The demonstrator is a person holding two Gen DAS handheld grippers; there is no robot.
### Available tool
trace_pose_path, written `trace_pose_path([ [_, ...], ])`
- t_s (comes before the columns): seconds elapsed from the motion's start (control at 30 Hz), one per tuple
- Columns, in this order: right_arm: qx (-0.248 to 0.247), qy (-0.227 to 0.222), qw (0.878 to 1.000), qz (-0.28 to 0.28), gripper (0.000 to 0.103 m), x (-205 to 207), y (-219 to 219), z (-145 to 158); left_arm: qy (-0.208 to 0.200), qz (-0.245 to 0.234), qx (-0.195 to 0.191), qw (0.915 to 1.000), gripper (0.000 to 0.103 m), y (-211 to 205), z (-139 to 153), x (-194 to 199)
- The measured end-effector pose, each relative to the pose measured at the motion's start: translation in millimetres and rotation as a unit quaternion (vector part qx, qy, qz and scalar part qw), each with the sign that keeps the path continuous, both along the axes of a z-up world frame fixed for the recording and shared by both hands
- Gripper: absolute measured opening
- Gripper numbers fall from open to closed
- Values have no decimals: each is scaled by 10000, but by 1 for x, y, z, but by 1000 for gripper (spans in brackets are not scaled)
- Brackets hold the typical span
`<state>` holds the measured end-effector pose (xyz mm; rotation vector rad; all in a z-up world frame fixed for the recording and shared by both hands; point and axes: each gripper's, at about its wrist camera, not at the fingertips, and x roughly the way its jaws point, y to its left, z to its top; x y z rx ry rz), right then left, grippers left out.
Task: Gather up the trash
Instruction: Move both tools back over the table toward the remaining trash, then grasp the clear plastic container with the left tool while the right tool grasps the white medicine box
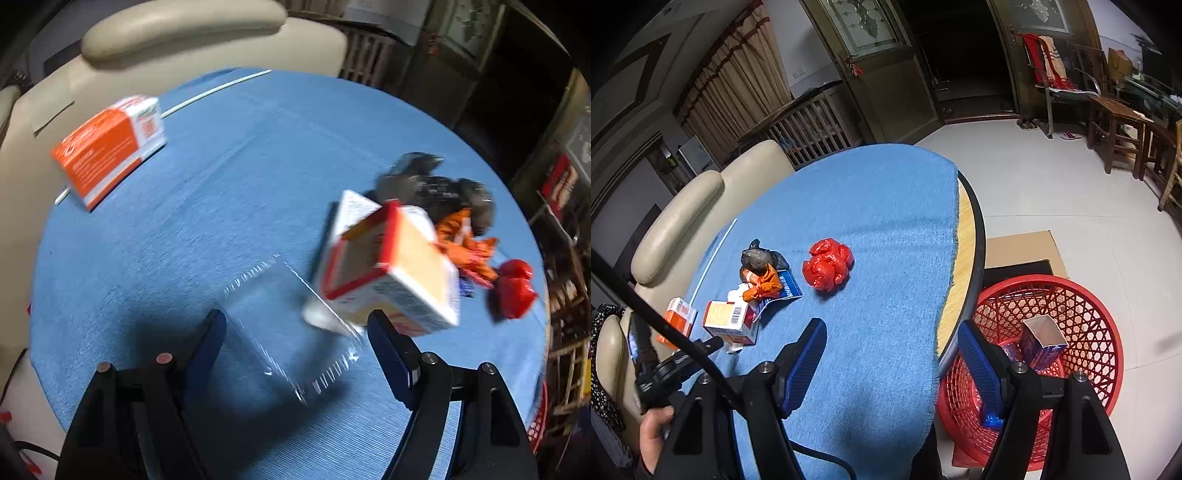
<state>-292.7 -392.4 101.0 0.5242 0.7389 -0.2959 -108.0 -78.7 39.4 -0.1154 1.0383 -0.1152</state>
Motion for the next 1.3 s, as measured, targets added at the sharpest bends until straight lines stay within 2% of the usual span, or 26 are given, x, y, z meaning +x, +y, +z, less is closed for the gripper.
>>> trace_pose_path([
  [0.07, -19, -2, 10000, -6, 77, -1, -1, 1, 46, 34, -53, 10000, 73, 9, -5, 0],
  [0.1, -27, 2, 10000, -14, 77, -1, -1, 1, 103, -11, -83, 9999, 60, 15, -8, 0],
  [0.13, -21, 23, 10000, -27, 77, -1, -3, 0, 155, -34, -84, 9998, 58, 21, -10, 0],
  [0.2, 15, 71, 10000, -40, 77, 0, -4, -3, 132, -18, -36, 9999, 57, 34, -10, -6],
  [0.3, 64, 155, 9999, 39, 77, 8, -1, -9, 184, -95, -163, 9997, 58, 52, -11, -7],
  [0.37, 89, 197, 9996, 186, 77, 18, 8, -12, 178, -125, -236, 9995, 63, 58, -9, -6],
  [0.4, 84, 209, 9994, 277, 77, 23, 13, -13, 140, -143, -254, 9995, 71, 60, -9, -6],
  [0.43, 74, 216, 9990, 377, 77, 28, 19, -13, 82, -119, -212, 9997, 74, 63, -8, -6],
  [0.5, 40, 220, 9982, 553, 77, 37, 31, -13, 58, -42, -112, 9999, 76, 58, -8, -8],
  [0.57, -1, 227, 9973, 697, 77, 43, 42, -12, 87, -49, -184, 9998, 76, 61, -12, -5],
  [0.6, -24, 242, 9967, 776, 77, 48, 48, -12, 73, -60, -169, 9998, 73, 62, -14, -3],
  [0.63, -43, 260, 9961, 845, 77, 51, 53, -12, 29, -81, -86, 9999, 48, 61, -15, -3],
  [0.77, -131, 347, 9927, 1148, 77, 68, 77, -12, -41, -213, -50, 9998, 46, 64, -18, -2],
  [0.93, -236, 431, 9821, 1816, 77, 105, 120, -14, -102, -296, -30, 9995, 46, 71, -19, -4],
  [1.03, 134, 382, 9760, 2139, 77, 133, 148, -19, -110, -298, -88, 9995, 46, 75, -18, -8],
  [1.1, 268, 384, 9790, 1986, 83, 145, 158, -23, -106, -312, -112, 9994, 47, 77, -15, -13],
  [1.17, 562, 194, 9809, 1851, 88, 157, 169, -24, -115, -349, -97, 9993, 47, 78, -14, -15],
  [1.23, 479, 154, 9835, 1737, 100, 166, 181, -23, -127, -380, -74, 9992, 47, 78, -14, -16],
  [1.3, 358, 229, 9853, 1657, 103, 174, 191, -25, -141, -393, -78, 9991, 47, 78, -14, -16],
])
